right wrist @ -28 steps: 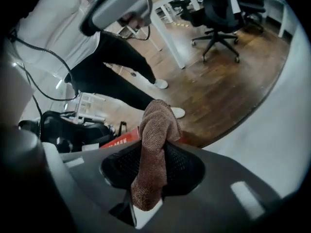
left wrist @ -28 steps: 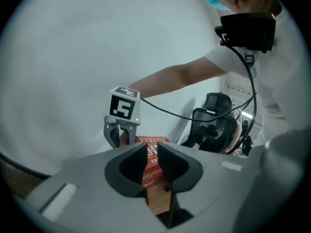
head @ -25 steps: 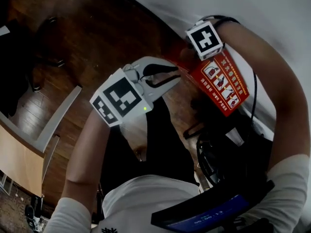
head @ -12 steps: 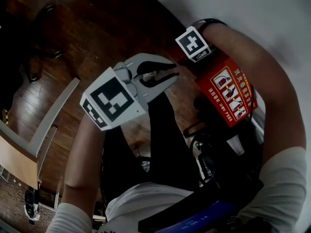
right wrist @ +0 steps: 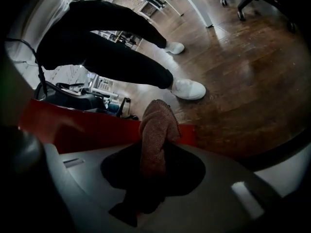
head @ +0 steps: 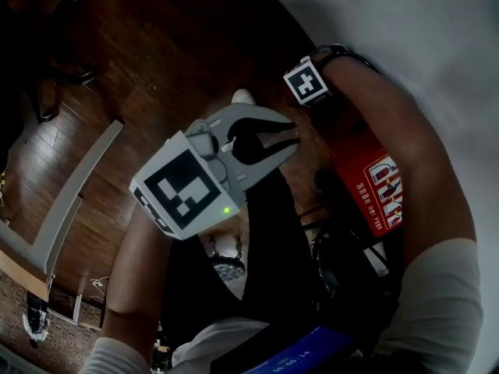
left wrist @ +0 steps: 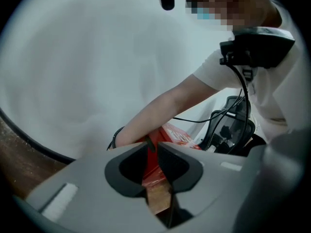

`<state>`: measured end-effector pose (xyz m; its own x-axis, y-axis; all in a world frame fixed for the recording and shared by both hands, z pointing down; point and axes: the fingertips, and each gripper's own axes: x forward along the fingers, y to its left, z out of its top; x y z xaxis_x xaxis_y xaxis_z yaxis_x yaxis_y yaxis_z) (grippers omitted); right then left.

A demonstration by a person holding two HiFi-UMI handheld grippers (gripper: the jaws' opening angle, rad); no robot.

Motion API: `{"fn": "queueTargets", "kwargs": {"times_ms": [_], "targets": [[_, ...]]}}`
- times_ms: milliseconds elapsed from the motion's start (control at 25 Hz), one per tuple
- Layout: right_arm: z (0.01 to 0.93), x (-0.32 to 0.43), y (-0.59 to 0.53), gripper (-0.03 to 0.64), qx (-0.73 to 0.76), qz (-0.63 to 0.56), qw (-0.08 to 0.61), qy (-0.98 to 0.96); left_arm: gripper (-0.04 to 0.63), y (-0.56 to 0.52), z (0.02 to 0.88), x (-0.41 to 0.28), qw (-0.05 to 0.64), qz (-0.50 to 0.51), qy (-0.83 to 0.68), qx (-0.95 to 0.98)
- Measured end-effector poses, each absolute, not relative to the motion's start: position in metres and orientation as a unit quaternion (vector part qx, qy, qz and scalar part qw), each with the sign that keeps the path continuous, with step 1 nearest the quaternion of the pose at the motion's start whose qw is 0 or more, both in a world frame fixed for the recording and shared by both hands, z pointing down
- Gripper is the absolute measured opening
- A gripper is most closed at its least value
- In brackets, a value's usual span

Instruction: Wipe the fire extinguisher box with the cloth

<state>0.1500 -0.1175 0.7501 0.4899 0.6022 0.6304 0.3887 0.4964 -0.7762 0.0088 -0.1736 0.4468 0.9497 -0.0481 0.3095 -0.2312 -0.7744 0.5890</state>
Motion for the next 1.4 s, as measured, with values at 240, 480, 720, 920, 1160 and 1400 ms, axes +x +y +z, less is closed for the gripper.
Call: {"fn": "queueTargets", "kwargs": {"times_ms": [240,480,720,920,1160,1400], "targets": [[0.833,0.152,-0.119,0.112,-0.489,0.041,0.726,-0.482,0.063,-0.175,0.496,-0.004,0.343,0.132,-0.085,0.926],[0.896,0.156,-0.129,0.112,-0.444,-0.017,0.746,-0.495,0.063,-0.173,0.538,-0.011,0.374,0.116,-0.105,0.914],[0.909,0.146,-0.132,0.112,-0.43,-0.053,0.743,-0.509,0.063,-0.159,0.55,-0.006,0.386,0.104,-0.101,0.911],[0.869,0.087,-0.14,0.114,-0.37,-0.044,0.733,-0.57,0.063,-0.156,0.515,-0.012,0.361,0.095,-0.09,0.923],[0.754,-0.005,-0.194,0.114,-0.216,-0.042,0.718,-0.66,0.063,-0.137,0.43,-0.03,0.314,0.09,-0.062,0.943],[0.595,-0.047,-0.226,0.114,-0.032,-0.024,0.683,-0.73,0.063,-0.086,0.329,-0.034,0.24,0.085,0.009,0.967]]}}
